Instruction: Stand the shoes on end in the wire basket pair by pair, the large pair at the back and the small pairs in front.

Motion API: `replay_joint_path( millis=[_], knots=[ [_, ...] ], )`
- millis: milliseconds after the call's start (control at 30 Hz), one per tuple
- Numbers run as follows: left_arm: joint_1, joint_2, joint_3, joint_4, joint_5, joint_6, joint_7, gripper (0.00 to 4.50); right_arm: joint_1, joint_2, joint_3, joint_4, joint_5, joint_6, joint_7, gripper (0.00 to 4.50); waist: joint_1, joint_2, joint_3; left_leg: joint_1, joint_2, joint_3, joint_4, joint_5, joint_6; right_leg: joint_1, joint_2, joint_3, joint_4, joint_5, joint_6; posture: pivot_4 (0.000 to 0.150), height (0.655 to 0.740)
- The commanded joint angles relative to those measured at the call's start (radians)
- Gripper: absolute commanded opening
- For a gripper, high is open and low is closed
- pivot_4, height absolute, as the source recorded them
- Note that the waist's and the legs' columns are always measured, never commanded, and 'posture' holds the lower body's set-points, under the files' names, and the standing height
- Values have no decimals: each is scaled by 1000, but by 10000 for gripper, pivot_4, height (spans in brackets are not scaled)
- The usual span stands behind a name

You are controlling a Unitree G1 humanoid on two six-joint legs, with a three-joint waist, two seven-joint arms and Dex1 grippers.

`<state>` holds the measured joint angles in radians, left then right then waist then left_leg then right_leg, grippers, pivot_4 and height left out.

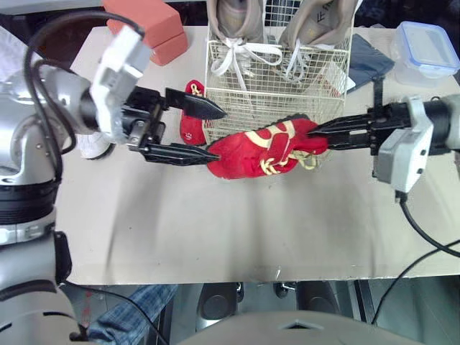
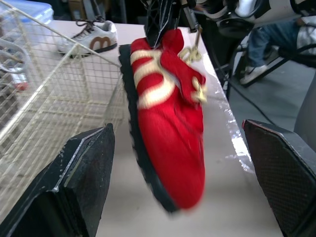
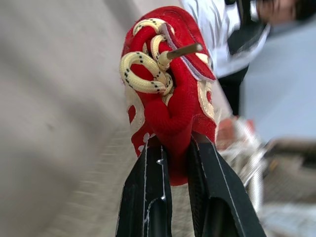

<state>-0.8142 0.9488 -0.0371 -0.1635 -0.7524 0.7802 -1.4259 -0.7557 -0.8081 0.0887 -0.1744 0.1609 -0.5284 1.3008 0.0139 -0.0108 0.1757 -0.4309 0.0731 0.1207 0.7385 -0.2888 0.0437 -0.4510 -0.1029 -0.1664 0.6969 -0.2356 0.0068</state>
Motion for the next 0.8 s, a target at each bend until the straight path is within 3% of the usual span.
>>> replay_joint_path(
  millis=[33, 167, 267, 400, 467, 533, 600, 667, 733, 800],
  knots=[
    [-45, -8, -46, 25, 63, -21, -3, 45000, -62, 17, 2, 26, -10, -125, -26, 128, -1, 0, 0, 0, 0, 0, 0, 0, 0, 0, 0, 0, 0, 0, 0, 1500, 6860],
    [-64, -34, -112, 70, 146, -96, -36, 45000, -116, 36, 18, 55, -28, -206, -55, 128, -1, 0, 0, 0, 0, 1, 0, 0, 0, 0, 1, -2, 1, 0, -1, 1500, 6860],
    [-79, -69, -109, 93, 150, -99, -35, 36442, -130, 40, 22, 69, -45, -242, -79, 0, 0, 0, 0, 0, 0, 3, 0, 0, 0, -1, 1, -2, 1, 1, -1, 1500, 6860],
    [-73, -89, -90, 96, 141, -123, -59, 19343, -140, 47, 18, 65, -65, -244, -123, 0, -2, 0, 0, 0, 0, 3, 0, 0, 0, -1, 1, -2, 1, 1, -1, 1500, 6860],
    [-68, -103, -77, 95, 136, -133, -54, 10774, -136, 45, 11, 59, -71, -217, -146, 7947, -2, 0, 0, 1, 0, 3, 0, 0, 0, -1, 1, -2, 1, 1, -1, 1500, 6860],
    [-67, -129, -56, 108, 132, -149, -37, 6118, -120, 43, 1, 50, -50, -141, -172, 15489, -2, 0, 0, 1, 0, 2, 0, 0, 0, -1, 1, -2, 1, 1, -2, 1500, 6860],
    [-65, -157, -24, 123, 125, -157, -10, 5774, -62, 30, -15, 6, 34, 96, -211, 24918, 1, 0, 0, 1, 0, 2, 1, 0, 0, -1, 0, -2, 2, 2, -3, 1500, 6860],
    [-60, -182, 12, 137, 118, -153, 27, 5736, 58, -16, -37, -122, 218, 478, -275, 33863, 4, 0, 0, -1, 1, 1, 2, 0, 0, 0, 0, -2, 2, 2, -4, 1500, 6860],
    [-41, -200, 53, 126, 97, -134, 65, 5616, 169, -47, -77, -262, 391, 720, -361, 43834, 7, -1, 0, -2, 0, -2, 3, 0, 0, 2, -1, -4, 1, 3, -5, 1500, 6860],
    [-14, -225, 95, 105, 64, -112, 116, 5614, 267, -56, -121, -381, 558, 945, -506, 45000, 2, 0, 0, -1, 0, -3, 2, 0, 0, 2, -2, -3, 1, 3, -5, 1500, 6860]
  ],
)
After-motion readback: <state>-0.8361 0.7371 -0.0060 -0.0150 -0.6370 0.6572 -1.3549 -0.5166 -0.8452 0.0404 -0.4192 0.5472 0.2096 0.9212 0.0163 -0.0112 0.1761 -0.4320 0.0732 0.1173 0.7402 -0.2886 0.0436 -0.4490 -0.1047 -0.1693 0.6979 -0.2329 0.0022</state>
